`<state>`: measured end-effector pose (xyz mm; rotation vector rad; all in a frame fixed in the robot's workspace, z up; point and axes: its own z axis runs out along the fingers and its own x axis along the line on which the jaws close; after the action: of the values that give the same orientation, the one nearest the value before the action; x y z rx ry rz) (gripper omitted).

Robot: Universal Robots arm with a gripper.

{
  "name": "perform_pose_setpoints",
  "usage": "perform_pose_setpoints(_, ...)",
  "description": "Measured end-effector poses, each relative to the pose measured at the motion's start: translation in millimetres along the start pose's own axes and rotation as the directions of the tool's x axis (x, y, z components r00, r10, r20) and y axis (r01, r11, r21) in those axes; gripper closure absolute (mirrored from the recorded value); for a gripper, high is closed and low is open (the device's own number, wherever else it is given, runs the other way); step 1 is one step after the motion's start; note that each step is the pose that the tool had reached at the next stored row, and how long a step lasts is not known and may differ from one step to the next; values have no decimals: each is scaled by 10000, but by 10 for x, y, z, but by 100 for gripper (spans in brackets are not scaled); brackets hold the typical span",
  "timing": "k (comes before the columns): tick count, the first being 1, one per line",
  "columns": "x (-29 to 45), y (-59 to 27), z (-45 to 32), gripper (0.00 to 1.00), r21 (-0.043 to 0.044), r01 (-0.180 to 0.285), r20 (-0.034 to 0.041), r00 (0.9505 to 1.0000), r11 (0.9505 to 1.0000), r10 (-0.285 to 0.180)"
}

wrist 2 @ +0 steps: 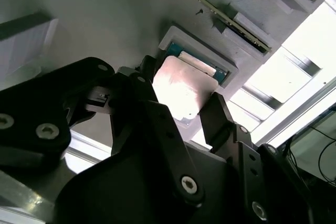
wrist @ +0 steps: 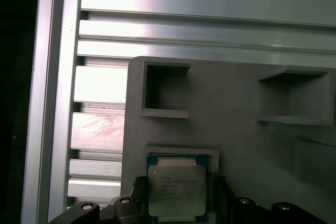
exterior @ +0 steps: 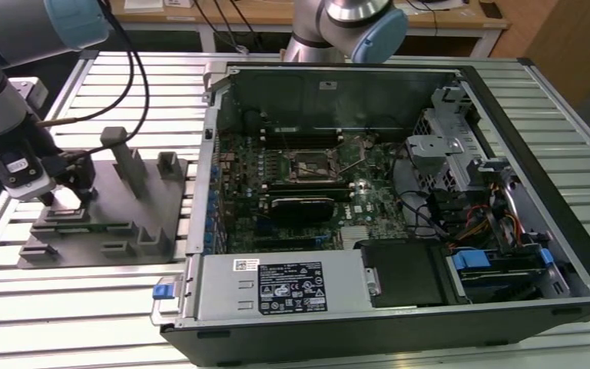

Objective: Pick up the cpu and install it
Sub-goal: 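Pick up the cpu and move it towards the insertion slot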

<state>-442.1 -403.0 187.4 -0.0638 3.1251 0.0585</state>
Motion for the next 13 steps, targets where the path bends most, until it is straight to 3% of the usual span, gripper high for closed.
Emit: perform_pose_setpoints(13, 0, 0, 3, 39, -34, -16, 2, 10000, 10000, 16)
